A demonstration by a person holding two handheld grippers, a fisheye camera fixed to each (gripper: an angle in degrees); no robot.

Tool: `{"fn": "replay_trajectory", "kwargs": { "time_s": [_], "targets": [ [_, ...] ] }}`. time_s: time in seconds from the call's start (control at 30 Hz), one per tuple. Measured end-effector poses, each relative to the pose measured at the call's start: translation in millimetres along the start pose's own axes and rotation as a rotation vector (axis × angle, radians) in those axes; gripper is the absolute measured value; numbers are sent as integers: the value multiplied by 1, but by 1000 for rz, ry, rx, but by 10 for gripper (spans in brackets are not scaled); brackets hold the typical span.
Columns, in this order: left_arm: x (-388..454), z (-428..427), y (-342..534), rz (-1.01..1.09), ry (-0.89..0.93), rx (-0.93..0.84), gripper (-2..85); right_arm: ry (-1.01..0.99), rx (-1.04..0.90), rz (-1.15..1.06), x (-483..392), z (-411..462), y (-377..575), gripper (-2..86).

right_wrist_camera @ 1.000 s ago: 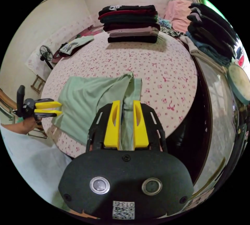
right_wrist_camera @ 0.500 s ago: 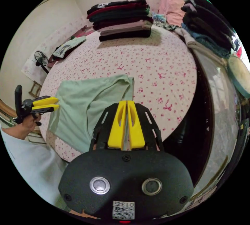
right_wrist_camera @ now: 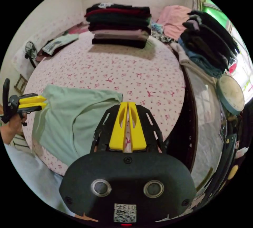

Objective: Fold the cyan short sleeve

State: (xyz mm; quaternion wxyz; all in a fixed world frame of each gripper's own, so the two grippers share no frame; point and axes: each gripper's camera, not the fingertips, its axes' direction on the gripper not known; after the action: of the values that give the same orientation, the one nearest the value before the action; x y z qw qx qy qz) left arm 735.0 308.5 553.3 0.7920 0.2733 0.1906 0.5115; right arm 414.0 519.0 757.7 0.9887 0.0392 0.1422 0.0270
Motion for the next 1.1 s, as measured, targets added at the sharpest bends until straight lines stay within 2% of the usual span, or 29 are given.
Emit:
{"fn": "replay_trajectory", "kwargs": {
  "time_s": [0.1, 0.23, 0.4, 0.53, 0.63, 0.73, 0.83, 1.0, 1.1],
  "targets": [
    [33, 1, 4, 105, 3, -34, 50, -36, 38, -154, -38, -21, 19, 1],
    [74, 15, 8, 179, -7, -102, 8, -152, -65, -336, -101, -19, 44, 1],
    [93, 25, 4, 220, -39, -126, 0, -91, -52, -355, -127, -14, 54, 0],
    [95, 25, -6, 240, -53, -167, -2, -148, -17, -379, -122, -19, 52, -1],
    [98, 14, -12, 219, -75, -160, -1, 1, -90, -305, -109, -26, 42, -2],
    [99, 5, -11, 158, -154, -117, 0, -114, -7, -246, -102, -47, 37, -2],
    [93, 10, -13, 123, -167, -144, 1, -183, 21, -358, -126, -54, 31, -1],
    [86, 30, -18, 99, -130, -239, -1, -179, -111, -418, -148, -34, 22, -2],
    [89, 35, -21, 153, -157, -257, -2, -224, -82, -354, -130, -35, 19, -2]
  ]
}}
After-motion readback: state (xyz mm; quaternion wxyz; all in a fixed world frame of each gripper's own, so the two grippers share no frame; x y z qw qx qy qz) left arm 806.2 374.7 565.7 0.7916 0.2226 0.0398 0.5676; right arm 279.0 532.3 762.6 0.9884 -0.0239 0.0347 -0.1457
